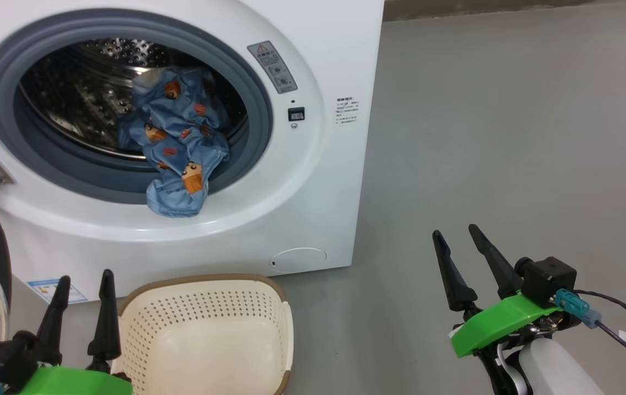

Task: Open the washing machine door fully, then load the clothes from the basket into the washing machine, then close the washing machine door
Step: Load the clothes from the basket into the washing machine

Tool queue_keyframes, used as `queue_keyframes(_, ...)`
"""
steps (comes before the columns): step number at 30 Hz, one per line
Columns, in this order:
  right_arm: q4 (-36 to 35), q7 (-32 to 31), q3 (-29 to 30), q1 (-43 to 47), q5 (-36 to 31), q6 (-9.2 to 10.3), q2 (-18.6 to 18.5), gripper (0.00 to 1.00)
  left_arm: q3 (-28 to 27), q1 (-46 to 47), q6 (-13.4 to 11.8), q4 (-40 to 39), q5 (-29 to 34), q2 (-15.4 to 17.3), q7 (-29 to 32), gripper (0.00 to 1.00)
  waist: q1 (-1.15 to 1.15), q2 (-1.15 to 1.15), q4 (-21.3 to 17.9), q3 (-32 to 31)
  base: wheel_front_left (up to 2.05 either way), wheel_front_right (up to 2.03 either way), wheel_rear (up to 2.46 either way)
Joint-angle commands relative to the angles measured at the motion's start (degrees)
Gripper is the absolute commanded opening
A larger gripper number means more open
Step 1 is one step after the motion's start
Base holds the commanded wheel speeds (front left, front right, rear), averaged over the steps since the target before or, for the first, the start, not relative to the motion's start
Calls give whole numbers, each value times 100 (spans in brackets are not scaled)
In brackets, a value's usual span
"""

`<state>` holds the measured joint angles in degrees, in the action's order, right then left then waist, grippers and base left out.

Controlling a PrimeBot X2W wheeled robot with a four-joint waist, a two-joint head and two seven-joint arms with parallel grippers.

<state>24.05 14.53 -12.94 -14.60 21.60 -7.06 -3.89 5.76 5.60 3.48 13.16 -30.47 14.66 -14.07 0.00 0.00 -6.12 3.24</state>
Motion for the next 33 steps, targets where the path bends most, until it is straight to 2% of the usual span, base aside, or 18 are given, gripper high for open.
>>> queue_keyframes(1, -127, 47, -139, -27, 10, -43, -13, 100, -177, 169, -16, -98, -42, 102, -2, 100, 0, 0, -19, 18, 0, 0, 0)
queue_keyframes(11, -236, 47, -83, -98, -83, -43, 38, 100, -101, 937, 138, 399, -248, 257, 373, 100, 0, 0, -180, 383, 0, 0, 0)
queue_keyframes(21, -498, 47, -43, -225, -196, -43, 97, 100, 180, 2678, 349, 1733, -448, 607, 931, 100, 0, 0, -491, 1230, 0, 0, 0)
queue_keyframes(28, -825, 47, -153, -280, 2, -43, 100, 100, 351, 3898, 393, 2797, -633, 886, 1144, 100, 0, 0, -856, 1833, 0, 0, 0)
queue_keyframes(33, -1030, 47, -200, -247, 118, -43, 101, 100, 625, 4479, 399, 3250, -773, 1115, 1299, 100, 0, 0, -1128, 2194, 0, 0, 0)
